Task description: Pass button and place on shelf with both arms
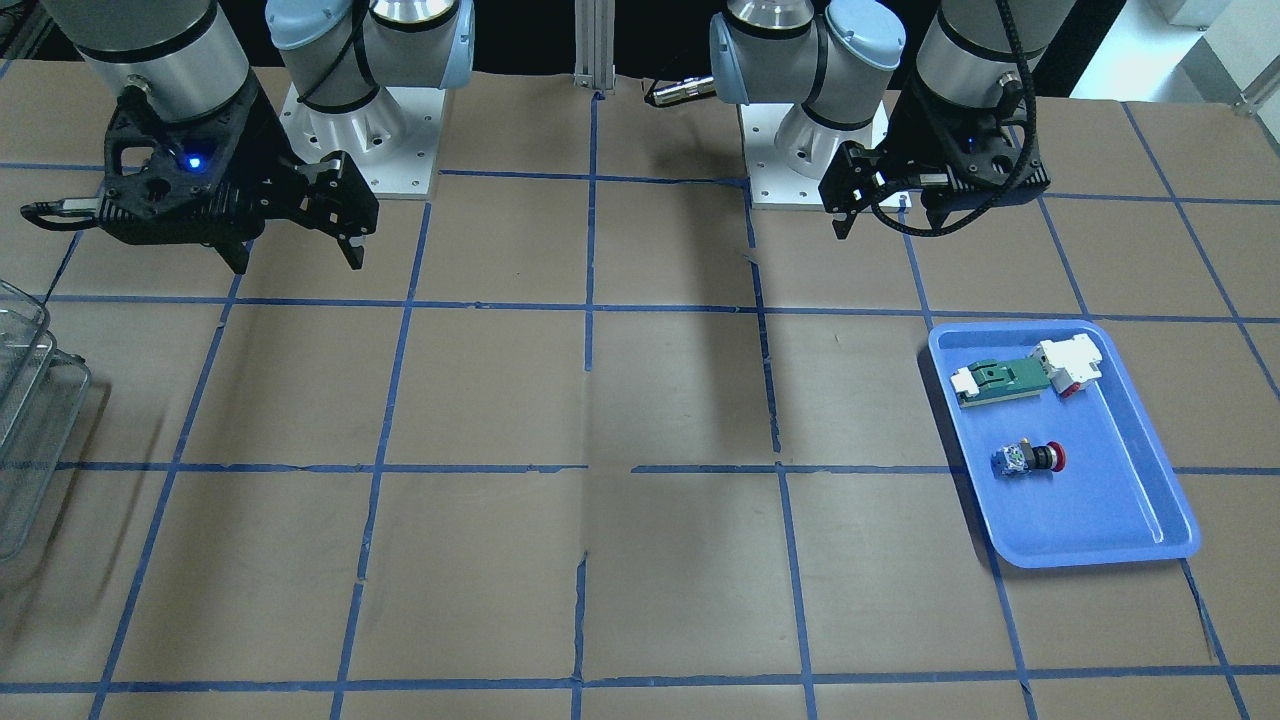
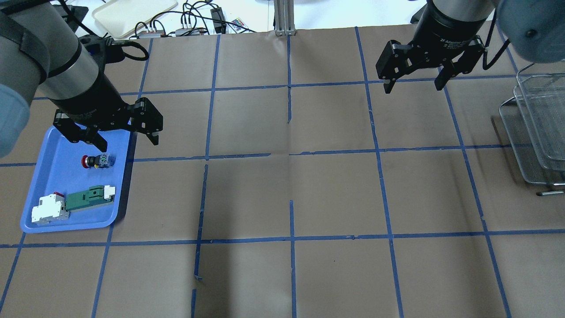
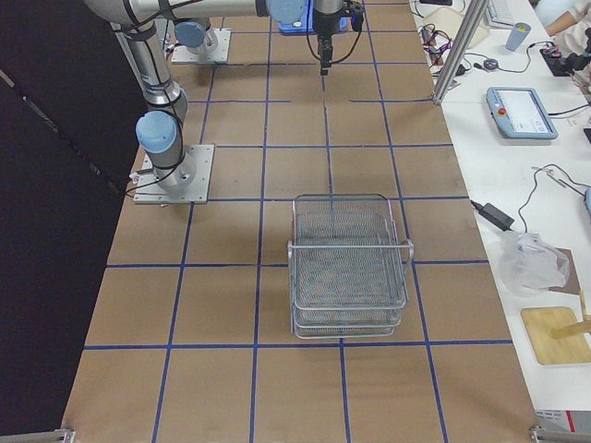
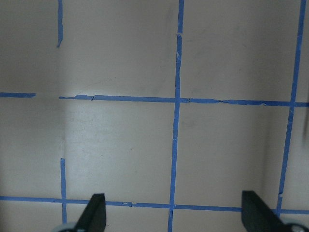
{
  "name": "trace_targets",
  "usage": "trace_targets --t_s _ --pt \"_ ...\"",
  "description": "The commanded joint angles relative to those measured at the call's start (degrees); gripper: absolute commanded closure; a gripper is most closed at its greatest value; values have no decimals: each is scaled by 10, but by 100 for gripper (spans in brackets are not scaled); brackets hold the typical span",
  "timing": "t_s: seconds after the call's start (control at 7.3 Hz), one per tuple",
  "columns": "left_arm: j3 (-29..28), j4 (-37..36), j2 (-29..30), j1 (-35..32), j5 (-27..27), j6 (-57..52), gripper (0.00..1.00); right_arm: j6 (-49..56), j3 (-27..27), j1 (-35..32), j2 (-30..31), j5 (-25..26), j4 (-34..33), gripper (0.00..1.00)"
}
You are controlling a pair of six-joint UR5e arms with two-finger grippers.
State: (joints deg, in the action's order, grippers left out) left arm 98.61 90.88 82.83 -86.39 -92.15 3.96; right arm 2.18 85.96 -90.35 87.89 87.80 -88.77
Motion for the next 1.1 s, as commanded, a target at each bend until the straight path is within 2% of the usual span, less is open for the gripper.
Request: trace_targets --t_s 0.0,0.96 --pt "0 0 0 0 1 0 0 0 0 0 0 0 1 0" --pt "0 -1 0 -2 0 0 0 0 0 0 0 -1 1 0"
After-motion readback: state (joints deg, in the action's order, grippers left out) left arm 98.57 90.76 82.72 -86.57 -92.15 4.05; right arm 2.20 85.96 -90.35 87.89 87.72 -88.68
